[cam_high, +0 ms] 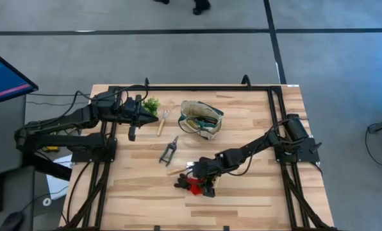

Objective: Pick & Place Garden tools in Gardening bag
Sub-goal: Put the red gloves into the gardening bag

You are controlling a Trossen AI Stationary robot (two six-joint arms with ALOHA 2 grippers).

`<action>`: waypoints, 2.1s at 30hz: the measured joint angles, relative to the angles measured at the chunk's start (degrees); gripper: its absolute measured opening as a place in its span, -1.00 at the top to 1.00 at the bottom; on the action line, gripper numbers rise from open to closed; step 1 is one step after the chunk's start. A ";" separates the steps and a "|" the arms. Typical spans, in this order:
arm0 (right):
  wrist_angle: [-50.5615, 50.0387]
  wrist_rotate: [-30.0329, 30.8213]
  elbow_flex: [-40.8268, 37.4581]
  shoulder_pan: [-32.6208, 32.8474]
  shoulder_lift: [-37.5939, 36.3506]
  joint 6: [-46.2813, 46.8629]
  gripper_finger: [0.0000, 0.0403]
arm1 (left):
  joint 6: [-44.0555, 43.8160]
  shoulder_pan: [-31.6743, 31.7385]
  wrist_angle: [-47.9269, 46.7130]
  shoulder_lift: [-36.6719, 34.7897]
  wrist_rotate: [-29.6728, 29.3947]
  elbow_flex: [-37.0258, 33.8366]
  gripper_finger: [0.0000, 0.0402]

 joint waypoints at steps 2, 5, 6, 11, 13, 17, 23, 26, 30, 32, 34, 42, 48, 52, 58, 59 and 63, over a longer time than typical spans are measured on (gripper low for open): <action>0.00 0.00 0.00 0.00 -0.02 0.08 0.56 | 0.00 0.00 0.00 0.00 0.01 0.00 0.99; 0.00 -0.02 0.00 0.00 -0.04 0.41 0.65 | 0.00 0.00 0.00 0.00 -0.01 0.00 0.99; -0.05 -0.02 -0.04 0.00 -0.19 0.92 0.66 | 0.00 0.00 0.00 0.00 -0.01 0.00 0.99; -0.91 0.05 -0.17 -0.02 -1.45 1.54 0.68 | 0.00 0.00 0.00 0.00 0.00 0.00 0.99; -1.10 0.07 -0.18 -0.02 -2.42 1.65 0.68 | 0.00 0.00 0.00 0.00 -0.01 0.00 0.99; -2.67 0.19 -0.15 -0.06 -5.62 1.66 0.68 | 0.00 0.00 0.01 -0.02 0.01 0.00 0.99; -5.33 0.23 -0.11 -1.26 -13.63 2.71 0.69 | 0.00 0.00 0.02 -0.02 0.01 0.02 0.99; -6.60 1.75 -0.11 -2.30 -18.45 4.11 0.69 | 0.00 0.00 0.00 -0.02 0.01 0.02 0.99; -9.05 6.94 -0.07 -3.53 -25.60 4.18 0.69 | 0.00 0.00 0.02 -0.02 -0.01 0.02 0.99; -10.89 9.47 -0.07 -4.23 -28.93 4.15 0.69 | 0.01 0.00 0.02 -0.02 -0.01 0.02 0.99; -12.38 12.03 -0.07 -4.98 -32.10 4.08 0.69 | 0.02 0.00 0.01 -0.02 -0.01 0.02 0.99; -16.96 19.48 -0.07 -8.03 -41.34 1.66 0.69 | 0.00 0.00 0.02 -0.02 -0.01 0.04 0.99; -18.92 21.28 -0.07 -11.75 -44.66 -1.75 0.69 | 0.01 0.00 0.02 -0.02 -0.01 0.04 0.99; -19.99 21.24 -0.07 -15.16 -45.16 -2.25 0.69 | 0.01 0.00 0.02 -0.02 -0.02 0.04 0.99; -21.18 21.20 -0.05 -20.34 -44.19 -6.55 0.69 | 0.02 -0.01 0.01 -0.02 -0.03 0.04 0.99; -21.35 21.09 -0.07 -21.19 -44.11 -6.85 0.69 | 0.00 0.00 0.02 -0.02 -0.03 0.04 0.99; -20.73 20.92 0.02 -24.34 -43.80 -8.92 0.69 | 0.00 0.00 0.02 -0.02 -0.03 0.04 0.99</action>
